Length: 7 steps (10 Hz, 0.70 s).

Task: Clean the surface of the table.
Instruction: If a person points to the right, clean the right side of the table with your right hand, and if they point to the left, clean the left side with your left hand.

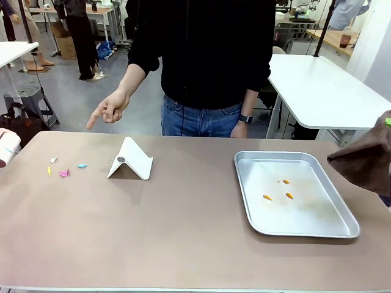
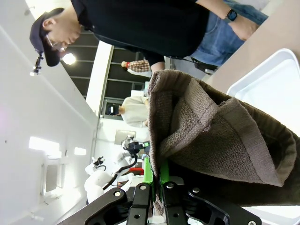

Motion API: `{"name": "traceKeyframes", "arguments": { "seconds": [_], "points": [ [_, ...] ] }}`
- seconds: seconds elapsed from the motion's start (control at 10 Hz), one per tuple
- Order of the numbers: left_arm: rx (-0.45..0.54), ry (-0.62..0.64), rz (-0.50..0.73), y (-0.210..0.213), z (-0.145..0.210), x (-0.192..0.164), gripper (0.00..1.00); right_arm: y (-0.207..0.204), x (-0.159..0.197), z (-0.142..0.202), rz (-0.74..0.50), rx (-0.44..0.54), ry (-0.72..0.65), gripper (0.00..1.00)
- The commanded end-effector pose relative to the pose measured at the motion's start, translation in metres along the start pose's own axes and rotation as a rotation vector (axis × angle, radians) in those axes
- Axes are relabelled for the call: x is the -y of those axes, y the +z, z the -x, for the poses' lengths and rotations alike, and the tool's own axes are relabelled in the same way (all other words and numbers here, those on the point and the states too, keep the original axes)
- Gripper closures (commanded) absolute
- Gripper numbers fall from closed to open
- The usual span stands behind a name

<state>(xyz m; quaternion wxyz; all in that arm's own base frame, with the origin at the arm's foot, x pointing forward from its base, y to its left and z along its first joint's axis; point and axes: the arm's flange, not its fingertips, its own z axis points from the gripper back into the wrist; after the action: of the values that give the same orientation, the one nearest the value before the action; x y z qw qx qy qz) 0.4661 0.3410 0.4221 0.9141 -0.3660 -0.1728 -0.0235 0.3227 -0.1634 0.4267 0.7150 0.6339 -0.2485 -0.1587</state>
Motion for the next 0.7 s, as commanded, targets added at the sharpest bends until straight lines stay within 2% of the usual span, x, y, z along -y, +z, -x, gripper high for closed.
{"name": "traceKeyframes", "arguments": {
  "seconds": [0.0,0.6],
  "points": [
    [0.004,0.030,-0.037,-0.019,0.018,0.016,0.78,0.002,-0.002,0.000,-0.001,0.000,-0.003,1.00],
    [-0.028,0.050,-0.075,-0.053,0.038,0.032,0.78,0.002,-0.002,0.000,-0.001,0.000,-0.003,1.00]
  ]
}}
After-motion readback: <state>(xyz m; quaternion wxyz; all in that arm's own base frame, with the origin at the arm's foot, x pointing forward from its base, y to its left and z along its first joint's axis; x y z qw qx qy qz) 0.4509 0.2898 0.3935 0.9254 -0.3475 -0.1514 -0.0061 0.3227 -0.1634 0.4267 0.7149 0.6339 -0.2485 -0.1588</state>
